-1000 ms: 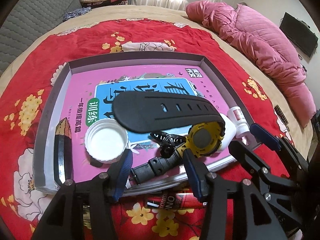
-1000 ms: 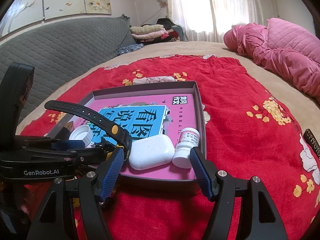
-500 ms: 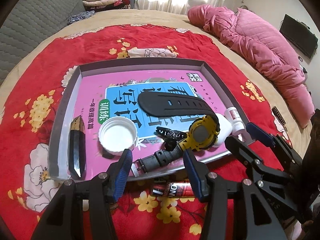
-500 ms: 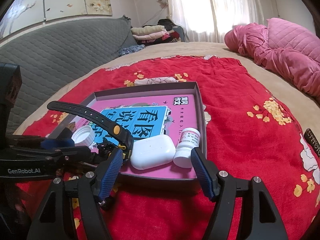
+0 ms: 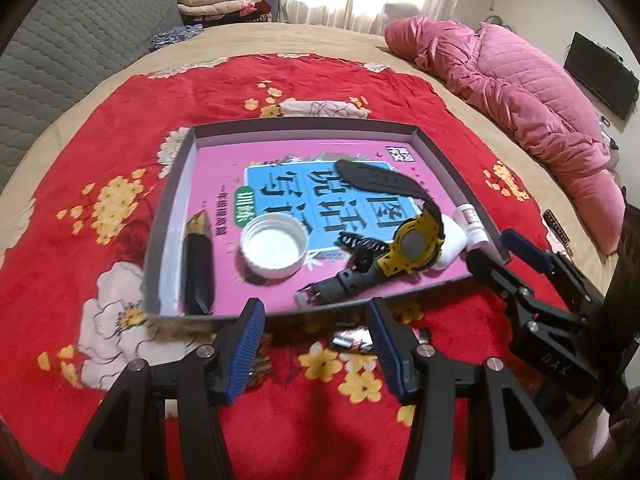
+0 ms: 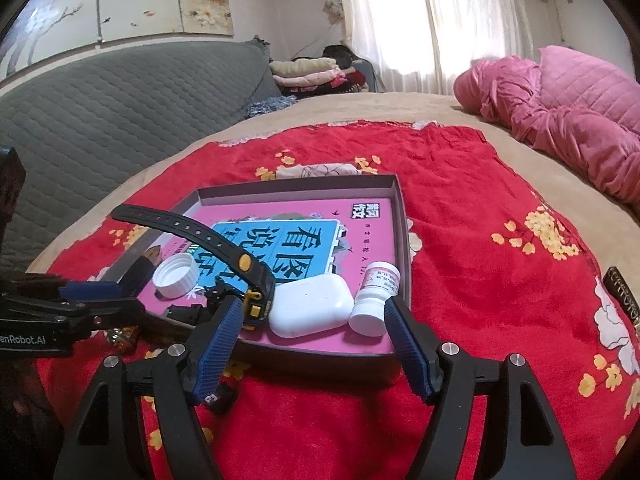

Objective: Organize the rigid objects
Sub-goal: 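Lower the earbuds and earbud case into the box and open both tools, then grasp the brass knob with the left tool while the right tool grasps the red lighter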

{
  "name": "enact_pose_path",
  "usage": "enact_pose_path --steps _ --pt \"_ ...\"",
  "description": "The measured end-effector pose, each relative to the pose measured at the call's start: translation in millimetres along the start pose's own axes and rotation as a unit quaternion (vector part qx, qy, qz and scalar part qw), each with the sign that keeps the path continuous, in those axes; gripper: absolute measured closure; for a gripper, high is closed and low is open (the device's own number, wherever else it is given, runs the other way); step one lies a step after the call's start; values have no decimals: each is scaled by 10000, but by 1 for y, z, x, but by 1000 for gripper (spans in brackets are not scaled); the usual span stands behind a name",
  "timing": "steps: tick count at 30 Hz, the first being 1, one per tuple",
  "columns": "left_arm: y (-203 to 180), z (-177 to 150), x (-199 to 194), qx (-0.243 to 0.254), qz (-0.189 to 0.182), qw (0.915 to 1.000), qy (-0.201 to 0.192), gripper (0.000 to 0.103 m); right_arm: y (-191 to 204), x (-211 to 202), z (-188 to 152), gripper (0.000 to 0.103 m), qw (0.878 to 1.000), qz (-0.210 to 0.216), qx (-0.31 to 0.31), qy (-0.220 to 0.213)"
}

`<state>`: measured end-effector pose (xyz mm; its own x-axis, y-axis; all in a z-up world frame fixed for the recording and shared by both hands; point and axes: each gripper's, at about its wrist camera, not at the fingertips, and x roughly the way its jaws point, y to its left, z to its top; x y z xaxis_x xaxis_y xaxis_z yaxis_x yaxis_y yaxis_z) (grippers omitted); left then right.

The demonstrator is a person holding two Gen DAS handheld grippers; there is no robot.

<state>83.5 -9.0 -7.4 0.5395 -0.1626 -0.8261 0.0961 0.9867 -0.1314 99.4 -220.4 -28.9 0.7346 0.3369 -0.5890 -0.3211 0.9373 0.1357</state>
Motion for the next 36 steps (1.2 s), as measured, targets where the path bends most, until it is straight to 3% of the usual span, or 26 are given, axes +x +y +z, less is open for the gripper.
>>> enact_pose_path --steps 13,36 --pt "19 -25 -19 17 174 9998 108 50 36 -29 -5 28 9964 289 -759 -231" --pt "30 -40 -9 -99 208 9992 316 50 64 -10 -21 28 9853 990 -1349 349"
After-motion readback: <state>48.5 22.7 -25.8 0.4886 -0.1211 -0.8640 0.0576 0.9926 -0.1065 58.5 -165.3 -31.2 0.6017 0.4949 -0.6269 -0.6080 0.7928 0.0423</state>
